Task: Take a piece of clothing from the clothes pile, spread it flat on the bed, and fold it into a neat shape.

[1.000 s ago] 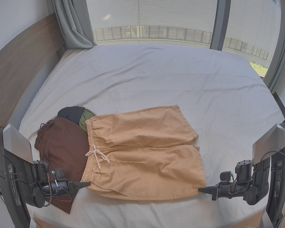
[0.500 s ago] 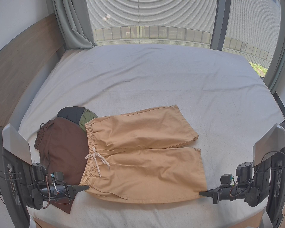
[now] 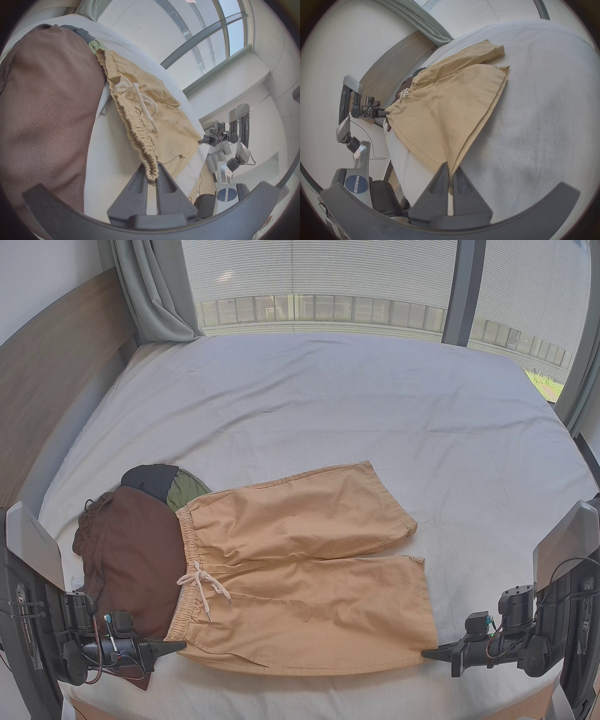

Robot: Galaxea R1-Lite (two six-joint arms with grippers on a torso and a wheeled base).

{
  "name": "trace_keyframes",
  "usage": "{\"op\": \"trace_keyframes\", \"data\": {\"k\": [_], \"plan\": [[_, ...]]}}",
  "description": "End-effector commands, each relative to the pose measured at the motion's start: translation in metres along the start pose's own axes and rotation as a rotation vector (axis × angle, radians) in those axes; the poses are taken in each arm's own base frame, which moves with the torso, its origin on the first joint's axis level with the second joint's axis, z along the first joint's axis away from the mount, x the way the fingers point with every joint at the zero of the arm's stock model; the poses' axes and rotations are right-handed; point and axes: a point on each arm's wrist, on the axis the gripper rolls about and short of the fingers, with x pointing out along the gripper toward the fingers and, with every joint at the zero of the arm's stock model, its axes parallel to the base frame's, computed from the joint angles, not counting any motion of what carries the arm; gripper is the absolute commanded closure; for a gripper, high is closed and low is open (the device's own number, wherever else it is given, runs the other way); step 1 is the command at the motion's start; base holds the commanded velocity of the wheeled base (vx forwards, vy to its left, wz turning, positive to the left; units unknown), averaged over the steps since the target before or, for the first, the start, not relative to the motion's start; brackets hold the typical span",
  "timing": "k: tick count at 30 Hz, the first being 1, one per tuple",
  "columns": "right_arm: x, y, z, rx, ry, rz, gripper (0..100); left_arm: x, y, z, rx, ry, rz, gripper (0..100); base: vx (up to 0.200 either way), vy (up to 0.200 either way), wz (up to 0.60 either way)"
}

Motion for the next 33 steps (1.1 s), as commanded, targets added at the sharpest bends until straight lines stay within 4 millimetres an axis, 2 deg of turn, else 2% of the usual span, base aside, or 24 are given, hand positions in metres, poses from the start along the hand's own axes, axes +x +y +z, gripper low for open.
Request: {"op": "trace_keyframes", "data": {"k": [1,9,18,23,29,33], "plan": [[-0.003,0.001,-0.004,-0.008,0.016,0.011,100,-0.003,0.004,-0.010,0.014,0.019,-0.003,100,0.000,0.000,0.00],[-0.003,0.001,-0.005,-0.009,0.018,0.018,100,-0.004,0.015,-0.024,0.116,0.030,-0.028,100,0.000,0.000,0.00],[-0.004,0.002,-0.001,-0.019,0.003,0.029,100,-0.002,0.014,-0.019,0.129,0.020,-0.043,100,0.000,0.000,0.00],[-0.007,0.004,0.005,-0.035,-0.032,0.061,100,0.001,0.017,-0.004,0.108,-0.023,-0.040,100,0.000,0.000,0.00],[-0.005,0.001,0.014,-0.053,-0.070,0.060,100,0.003,0.014,0.024,0.086,-0.091,-0.055,100,0.000,0.000,0.00],[-0.004,0.002,0.020,-0.048,-0.093,0.063,100,0.003,0.012,0.031,0.082,-0.107,-0.062,100,0.000,0.000,0.00]]}}
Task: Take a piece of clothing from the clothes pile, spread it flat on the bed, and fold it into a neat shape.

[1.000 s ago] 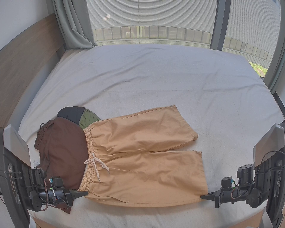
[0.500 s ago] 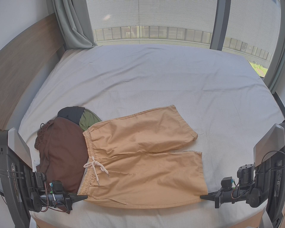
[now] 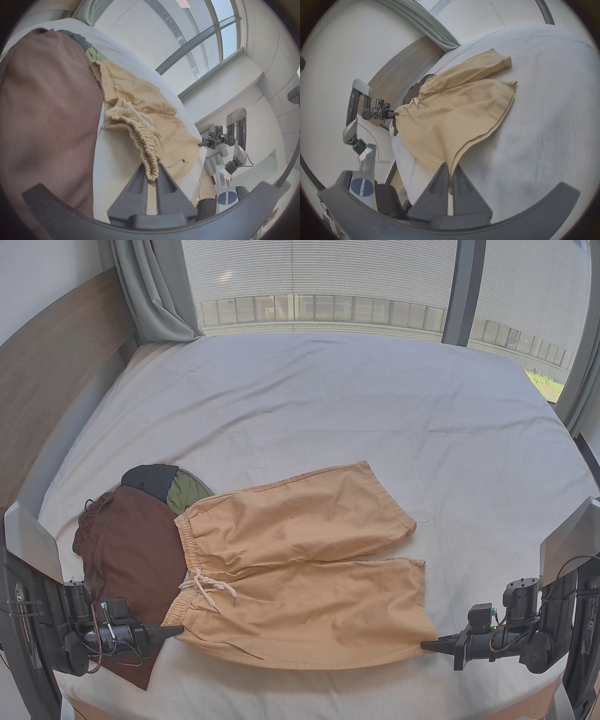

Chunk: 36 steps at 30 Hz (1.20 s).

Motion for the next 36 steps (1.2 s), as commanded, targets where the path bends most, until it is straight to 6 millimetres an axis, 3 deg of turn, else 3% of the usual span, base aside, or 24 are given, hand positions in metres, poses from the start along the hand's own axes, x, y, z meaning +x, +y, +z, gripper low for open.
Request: {"op": "trace_keyframes", "data": {"k": [1,11,20,36], "plan": [[0.001,0.002,0.013,-0.012,-0.049,0.007,100,0.002,-0.003,0.019,0.070,-0.045,-0.012,100,0.000,0.000,0.00],[-0.003,0.003,0.027,-0.014,-0.111,0.022,100,0.009,0.002,0.037,0.108,-0.089,-0.012,100,0.000,0.000,0.00],[-0.009,0.011,0.045,0.031,-0.178,0.042,100,0.007,-0.017,0.056,0.077,-0.125,-0.048,100,0.000,0.000,0.00],[-0.017,0.017,0.058,0.028,-0.233,0.049,100,0.011,-0.030,0.067,0.015,-0.151,-0.028,100,0.000,0.000,0.00]]}}
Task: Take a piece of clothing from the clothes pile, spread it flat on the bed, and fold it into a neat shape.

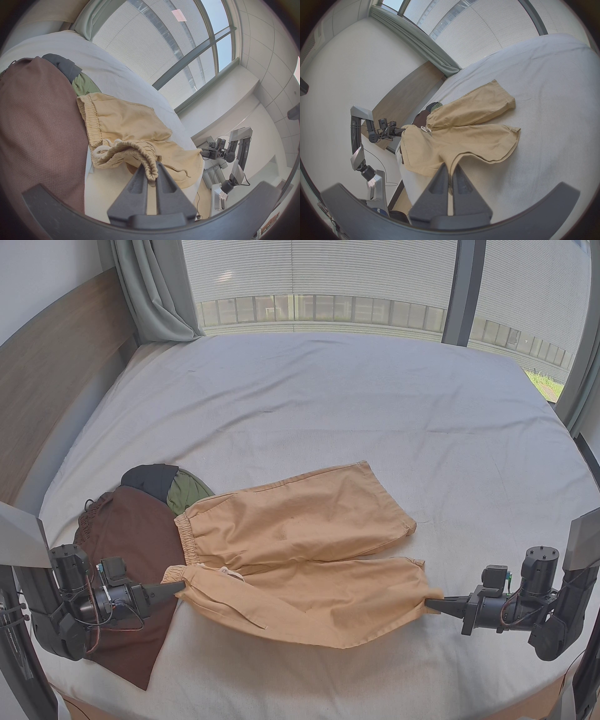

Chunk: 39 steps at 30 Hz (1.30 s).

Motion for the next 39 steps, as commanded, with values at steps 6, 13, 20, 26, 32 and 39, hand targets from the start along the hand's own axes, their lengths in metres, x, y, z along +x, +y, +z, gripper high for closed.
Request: {"op": "trace_keyframes", "data": {"k": [6,13,20,26,32,39], "plan": [[-0.005,0.006,0.004,-0.017,-0.018,0.005,100,0.001,-0.004,0.007,0.020,-0.019,-0.008,100,0.000,0.000,0.00],[-0.010,0.011,0.009,-0.035,-0.036,0.010,100,0.003,-0.002,0.013,-0.010,-0.049,0.026,100,0.000,0.000,0.00],[-0.012,0.013,0.012,-0.047,-0.050,0.011,100,0.004,-0.001,0.017,-0.005,-0.062,0.029,100,0.000,0.000,0.00],[-0.013,0.016,0.016,-0.061,-0.068,0.016,100,0.004,0.000,0.018,-0.001,-0.067,0.031,100,0.000,0.000,0.00],[-0.014,0.017,0.018,-0.064,-0.075,0.016,100,0.004,0.001,0.020,0.003,-0.073,0.033,100,0.000,0.000,0.00],[-0.015,0.021,0.021,-0.077,-0.087,0.025,100,0.006,0.000,0.021,-0.021,-0.087,0.057,100,0.000,0.000,0.00]]}}
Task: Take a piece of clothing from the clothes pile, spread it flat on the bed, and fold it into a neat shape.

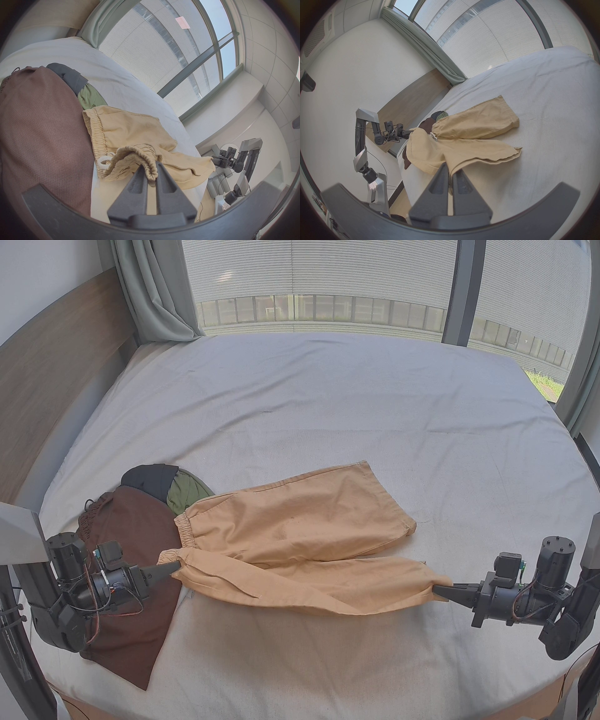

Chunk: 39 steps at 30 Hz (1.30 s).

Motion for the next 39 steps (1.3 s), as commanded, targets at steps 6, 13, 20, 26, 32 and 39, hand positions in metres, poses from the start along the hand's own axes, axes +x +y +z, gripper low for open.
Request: {"op": "trace_keyframes", "data": {"k": [6,13,20,26,32,39], "plan": [[-0.002,0.003,0.005,-0.019,-0.020,0.005,100,-0.002,-0.009,0.014,-0.029,-0.042,-0.015,100,0.000,0.000,0.00],[-0.002,0.006,0.010,-0.030,-0.041,0.008,100,-0.002,-0.010,0.016,-0.038,-0.052,-0.016,100,0.000,0.000,0.00],[0.006,0.003,0.023,-0.026,-0.087,0.018,100,-0.001,-0.008,0.015,-0.046,-0.056,0.003,100,0.000,0.000,0.00],[0.018,0.005,0.032,-0.010,-0.119,0.012,100,0.000,-0.008,0.014,-0.050,-0.052,0.003,100,0.000,0.000,0.00],[0.025,0.002,0.045,0.001,-0.161,0.024,100,0.006,-0.008,0.013,-0.051,-0.065,0.037,100,0.000,0.000,0.00],[0.029,-0.004,0.049,0.008,-0.176,0.021,100,0.008,-0.007,0.012,-0.054,-0.062,0.040,100,0.000,0.000,0.00]]}}
